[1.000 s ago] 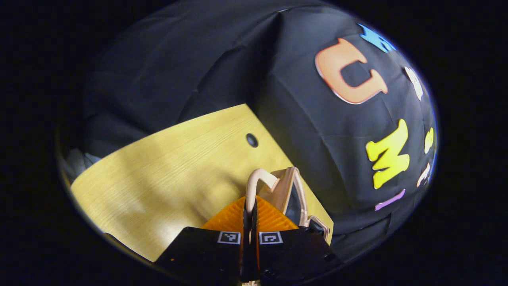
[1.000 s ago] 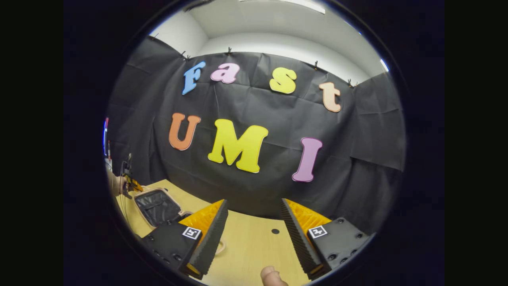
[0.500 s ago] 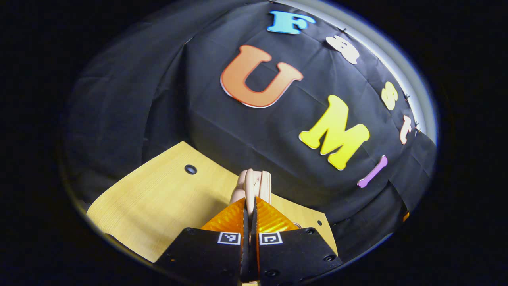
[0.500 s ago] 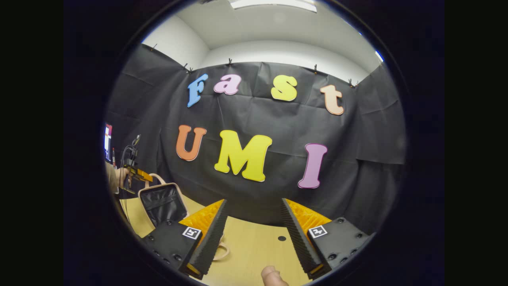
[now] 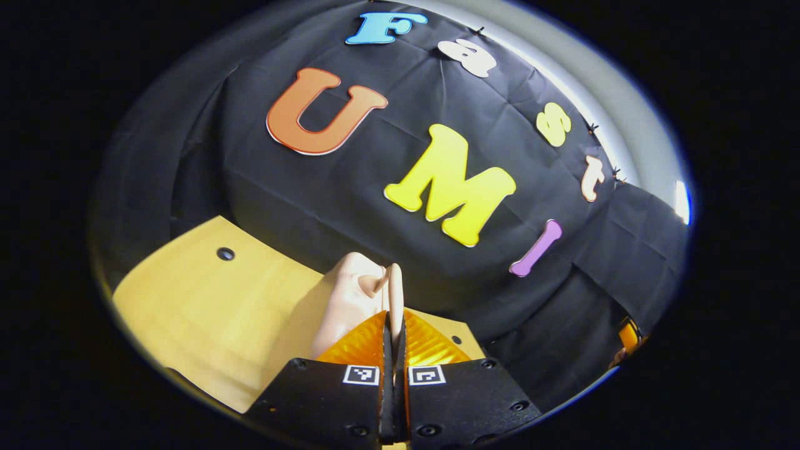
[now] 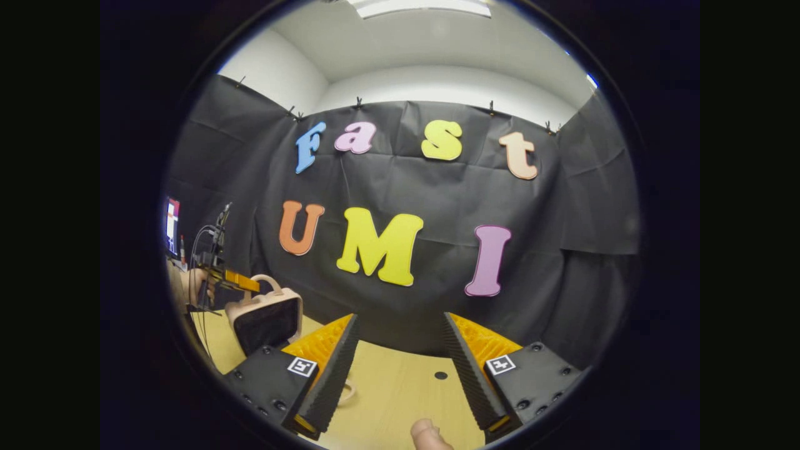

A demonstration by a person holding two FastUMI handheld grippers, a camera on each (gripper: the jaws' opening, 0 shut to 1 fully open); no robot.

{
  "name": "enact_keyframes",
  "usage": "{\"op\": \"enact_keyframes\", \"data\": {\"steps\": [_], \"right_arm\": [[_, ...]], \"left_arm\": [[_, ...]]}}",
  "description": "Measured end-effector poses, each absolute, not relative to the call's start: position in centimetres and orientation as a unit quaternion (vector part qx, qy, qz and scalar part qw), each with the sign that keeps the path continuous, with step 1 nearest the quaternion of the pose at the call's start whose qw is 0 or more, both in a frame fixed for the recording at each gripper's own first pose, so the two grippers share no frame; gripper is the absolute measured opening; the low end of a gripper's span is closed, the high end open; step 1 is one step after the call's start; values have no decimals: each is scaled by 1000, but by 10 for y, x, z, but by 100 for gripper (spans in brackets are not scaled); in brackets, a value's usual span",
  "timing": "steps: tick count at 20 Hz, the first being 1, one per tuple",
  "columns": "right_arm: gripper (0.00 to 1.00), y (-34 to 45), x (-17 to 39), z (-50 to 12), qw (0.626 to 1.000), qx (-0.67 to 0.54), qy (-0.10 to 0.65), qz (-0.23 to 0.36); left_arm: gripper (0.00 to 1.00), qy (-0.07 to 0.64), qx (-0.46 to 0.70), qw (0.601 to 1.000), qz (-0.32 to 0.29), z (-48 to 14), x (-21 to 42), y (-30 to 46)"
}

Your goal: First open the suitcase, pack the skin care products into it, and then close the suitcase.

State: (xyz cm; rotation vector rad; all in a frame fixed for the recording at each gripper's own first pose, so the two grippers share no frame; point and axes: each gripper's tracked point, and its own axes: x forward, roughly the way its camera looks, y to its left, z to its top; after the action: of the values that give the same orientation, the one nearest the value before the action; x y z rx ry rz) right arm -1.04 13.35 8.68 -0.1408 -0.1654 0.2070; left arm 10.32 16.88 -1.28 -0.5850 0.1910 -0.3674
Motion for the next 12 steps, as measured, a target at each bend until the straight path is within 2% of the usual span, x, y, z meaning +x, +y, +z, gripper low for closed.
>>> {"op": "enact_keyframes", "data": {"steps": [6,12], "right_arm": [[79,117,-13,69,987,-78,-75,116],[80,95,-11,52,989,-78,-58,115]], "left_arm": [[3,118,-279,924,-234,-32,101,89],[4,189,-232,915,-270,-73,104,7]]}}
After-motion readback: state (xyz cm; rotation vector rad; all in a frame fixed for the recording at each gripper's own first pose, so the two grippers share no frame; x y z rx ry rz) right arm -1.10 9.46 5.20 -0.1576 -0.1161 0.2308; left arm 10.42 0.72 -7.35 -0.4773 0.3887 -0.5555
